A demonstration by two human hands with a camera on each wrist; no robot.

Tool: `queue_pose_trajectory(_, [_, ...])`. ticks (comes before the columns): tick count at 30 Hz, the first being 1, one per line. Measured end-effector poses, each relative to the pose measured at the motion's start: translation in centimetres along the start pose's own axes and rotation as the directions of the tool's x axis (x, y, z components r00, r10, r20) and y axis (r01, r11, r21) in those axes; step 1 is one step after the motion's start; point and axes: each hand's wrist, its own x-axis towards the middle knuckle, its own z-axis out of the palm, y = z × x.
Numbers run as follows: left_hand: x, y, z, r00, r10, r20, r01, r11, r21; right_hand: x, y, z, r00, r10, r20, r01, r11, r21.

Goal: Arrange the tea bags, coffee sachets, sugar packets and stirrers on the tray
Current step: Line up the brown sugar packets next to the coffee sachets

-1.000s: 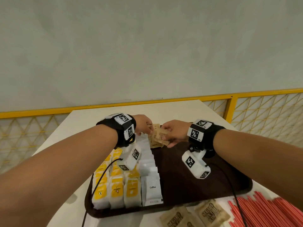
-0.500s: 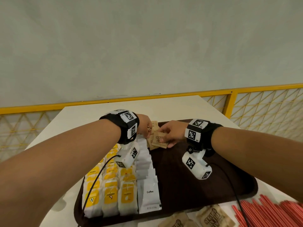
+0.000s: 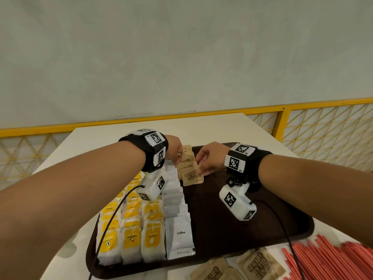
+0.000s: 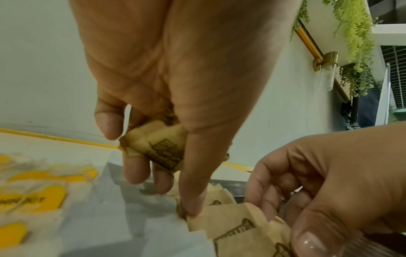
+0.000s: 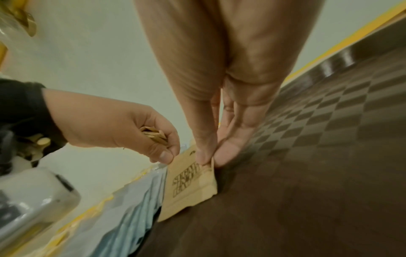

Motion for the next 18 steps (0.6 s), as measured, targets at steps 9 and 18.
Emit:
queue_pose_trajectory(9, [0.30,0.24,0.26,1.000,0.007,-0.006,-0.007,1.000,-0.002,-0.05,0.03,0.45,0.999,0.010,-0.051,-0.010,1.000,0.016])
queue_pose_trajectory(18, [0.65,0.15,0.43,0.999,0.031,0.010,-0.031,1.000,-0.004,-0.65,-0.34,-0.09,0.997,0.078,0.000,-0.077,0.996,0.043])
